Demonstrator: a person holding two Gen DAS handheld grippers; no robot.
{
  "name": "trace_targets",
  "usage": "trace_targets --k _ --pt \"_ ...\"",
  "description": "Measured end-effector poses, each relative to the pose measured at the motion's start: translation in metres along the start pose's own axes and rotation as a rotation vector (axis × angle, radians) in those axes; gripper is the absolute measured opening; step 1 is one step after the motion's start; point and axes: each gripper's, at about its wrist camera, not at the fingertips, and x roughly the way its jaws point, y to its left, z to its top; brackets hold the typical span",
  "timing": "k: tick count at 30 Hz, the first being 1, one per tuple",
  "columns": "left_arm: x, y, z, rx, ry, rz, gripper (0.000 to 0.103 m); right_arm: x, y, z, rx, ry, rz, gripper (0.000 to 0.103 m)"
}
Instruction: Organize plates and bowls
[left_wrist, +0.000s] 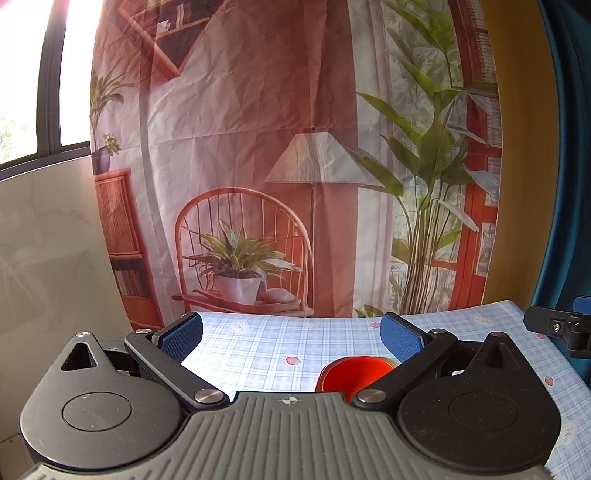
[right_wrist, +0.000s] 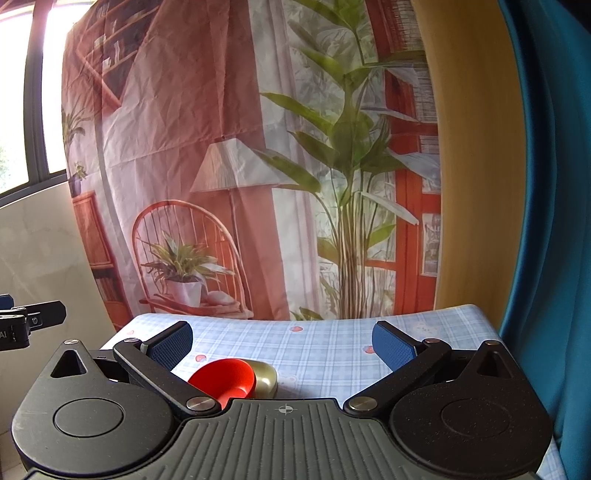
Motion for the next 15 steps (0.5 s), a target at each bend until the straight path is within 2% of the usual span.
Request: trace_targets --k 15 --pt "0.0009 0.0020 -0.0010 -0.011 0.012 -0.002 0.103 -0.0003 -0.0011 -0.0009 0.006 0.005 0.001 0.103"
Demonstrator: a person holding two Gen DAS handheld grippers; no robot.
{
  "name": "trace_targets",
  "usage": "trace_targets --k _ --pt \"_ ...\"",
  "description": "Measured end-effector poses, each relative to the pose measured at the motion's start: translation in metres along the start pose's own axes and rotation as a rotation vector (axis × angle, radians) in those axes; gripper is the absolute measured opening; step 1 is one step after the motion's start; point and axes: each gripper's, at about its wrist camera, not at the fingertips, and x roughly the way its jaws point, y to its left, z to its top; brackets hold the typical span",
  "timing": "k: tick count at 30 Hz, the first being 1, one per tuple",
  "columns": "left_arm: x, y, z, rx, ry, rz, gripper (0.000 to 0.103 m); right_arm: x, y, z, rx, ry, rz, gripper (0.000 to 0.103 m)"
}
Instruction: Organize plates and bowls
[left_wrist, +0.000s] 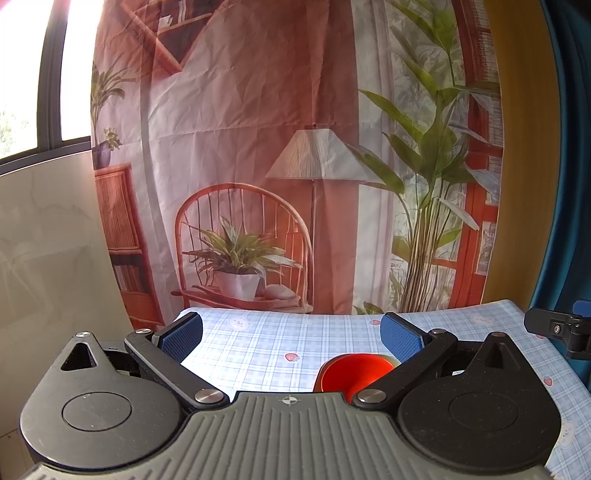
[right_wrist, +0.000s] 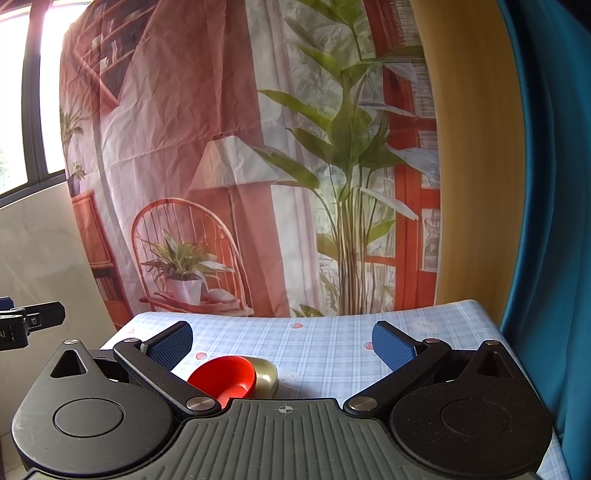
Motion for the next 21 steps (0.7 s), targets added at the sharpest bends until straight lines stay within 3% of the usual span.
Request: trace_targets --k 21 --pt "0.0020 0.0022 -0.0016 -0.013 0.012 0.000 0.103 0.0000 -0.0004 0.0002 0.001 0.001 0.000 0.103"
